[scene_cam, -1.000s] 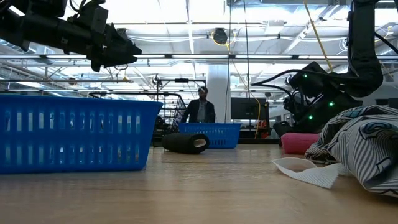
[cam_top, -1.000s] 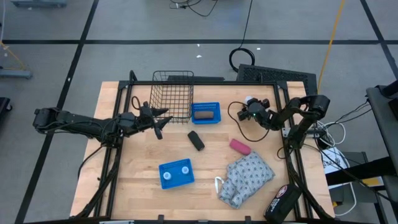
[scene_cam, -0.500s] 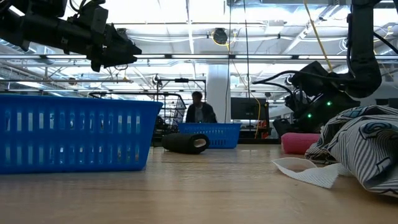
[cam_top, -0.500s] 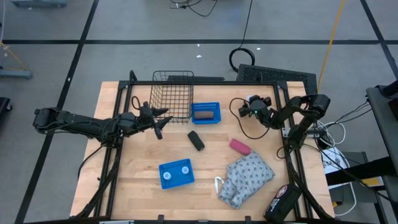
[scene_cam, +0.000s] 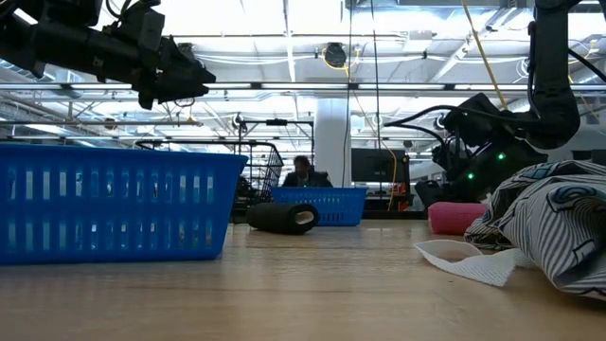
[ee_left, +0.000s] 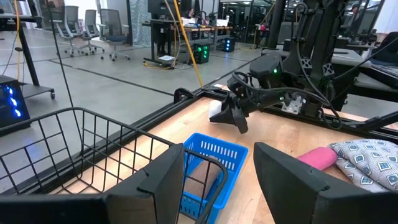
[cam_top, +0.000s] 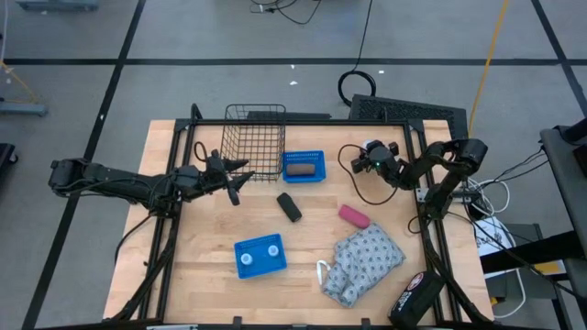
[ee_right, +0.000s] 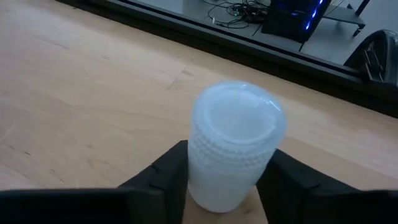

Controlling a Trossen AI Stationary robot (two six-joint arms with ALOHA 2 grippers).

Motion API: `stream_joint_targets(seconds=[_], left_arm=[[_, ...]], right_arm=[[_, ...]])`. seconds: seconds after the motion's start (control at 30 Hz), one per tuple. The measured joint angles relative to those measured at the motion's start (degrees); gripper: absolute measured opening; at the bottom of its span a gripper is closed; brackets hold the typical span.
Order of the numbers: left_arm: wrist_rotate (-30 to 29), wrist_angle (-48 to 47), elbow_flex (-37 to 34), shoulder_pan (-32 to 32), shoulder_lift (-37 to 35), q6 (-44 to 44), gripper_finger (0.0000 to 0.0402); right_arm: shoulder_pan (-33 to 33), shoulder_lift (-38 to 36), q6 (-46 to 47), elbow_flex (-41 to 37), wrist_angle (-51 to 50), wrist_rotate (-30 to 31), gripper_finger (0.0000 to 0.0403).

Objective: Pick & Place Medicine items
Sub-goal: Put the white medicine bottle into the bottom blue basket

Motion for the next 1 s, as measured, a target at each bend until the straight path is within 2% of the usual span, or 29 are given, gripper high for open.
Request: stream_joint_targets(seconds=[0.1,0.37,0.63,1.0], left_arm=[[0.00,-0.08,0.00,0.00,-0.01,0.00,0.0202],[0.02,-1.36,0.00,0.00,0.01,-0.72,0.0202],[0.02,-1.34,0.00,-0.01,0.01,-0.76,0.0202],[0.02,-1.33,0.00,-0.02,0.01,-1.14,0.0203]], right_arm=[[0.00,-0.02,-1.13,0.01,0.02,0.03,0.0130],[0.02,-0.02,-2.53,0.01,0.02,-0.03,0.0145],[0.11,-0.04,-4.47,0.01,1.99,-7.54,0.0129],[1.04,-0.23,-7.39,0.01,2.34,-9.15,0.0133]])
